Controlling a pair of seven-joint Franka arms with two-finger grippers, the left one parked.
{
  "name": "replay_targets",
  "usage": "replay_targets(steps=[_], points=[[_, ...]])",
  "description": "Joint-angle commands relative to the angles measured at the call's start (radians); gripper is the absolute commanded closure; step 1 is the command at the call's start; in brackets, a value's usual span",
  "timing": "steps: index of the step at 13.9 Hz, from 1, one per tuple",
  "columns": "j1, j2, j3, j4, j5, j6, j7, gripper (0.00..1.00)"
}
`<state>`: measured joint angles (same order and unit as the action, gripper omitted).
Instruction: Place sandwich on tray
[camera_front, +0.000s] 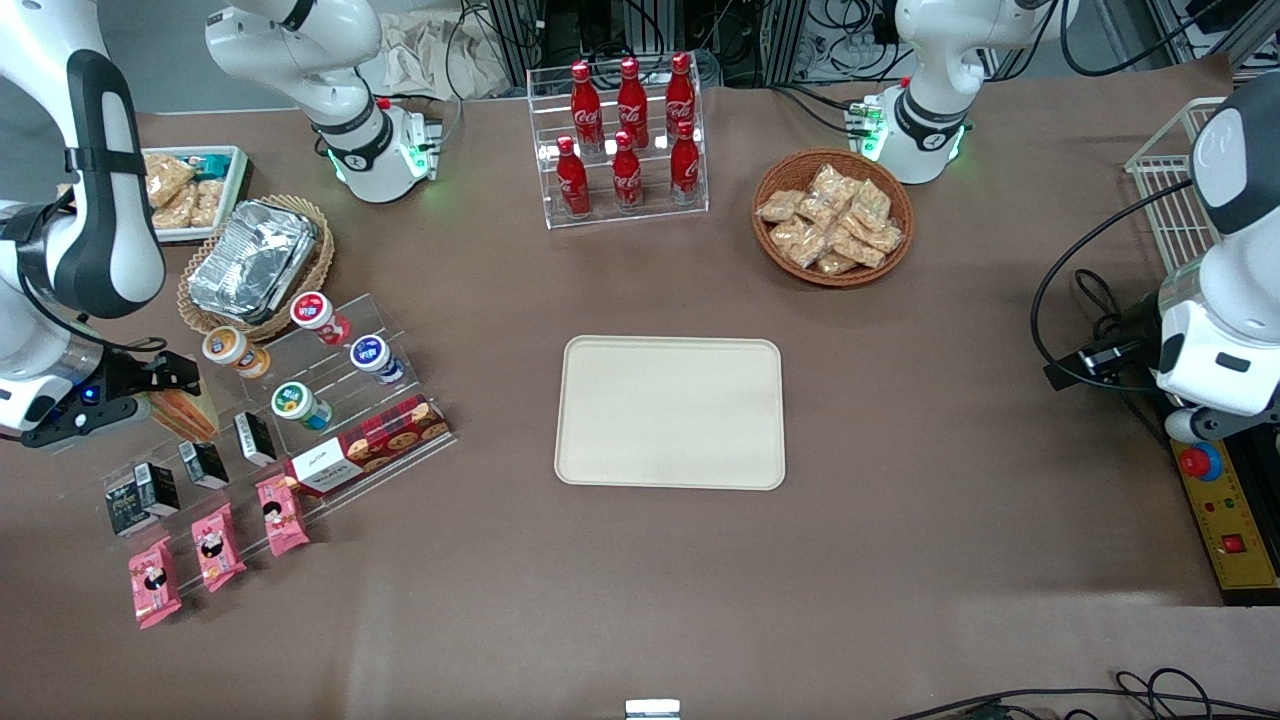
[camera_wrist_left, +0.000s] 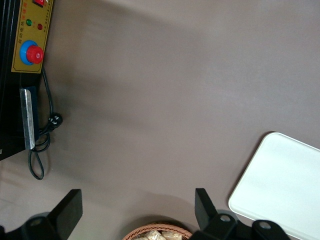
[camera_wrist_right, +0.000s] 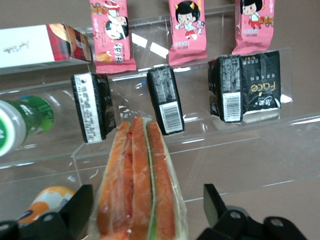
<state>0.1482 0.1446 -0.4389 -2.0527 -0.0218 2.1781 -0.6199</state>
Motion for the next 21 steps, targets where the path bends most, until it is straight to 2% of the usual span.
replay_targets(steps=[1,4,6,9,13,16,21], points=[[-0.016,-0.013,0.000,-0.026,-0.004,0.017,-0.030,0.08],[-0.045,-0.019,-0.001,-0.038,0.063,0.012,-0.156,0.35],[-0.045,-0.019,-0.001,-0.034,0.074,0.000,-0.178,0.52],[-0.036,-0.023,0.005,0.026,0.074,-0.068,-0.173,0.54],[0.037,0.019,0.011,0.325,0.066,-0.419,-0.176,0.54],[0.111,0.090,0.012,0.530,0.069,-0.585,-0.178,0.53],[0.286,0.121,0.140,0.618,0.071,-0.583,-0.149,0.52]])
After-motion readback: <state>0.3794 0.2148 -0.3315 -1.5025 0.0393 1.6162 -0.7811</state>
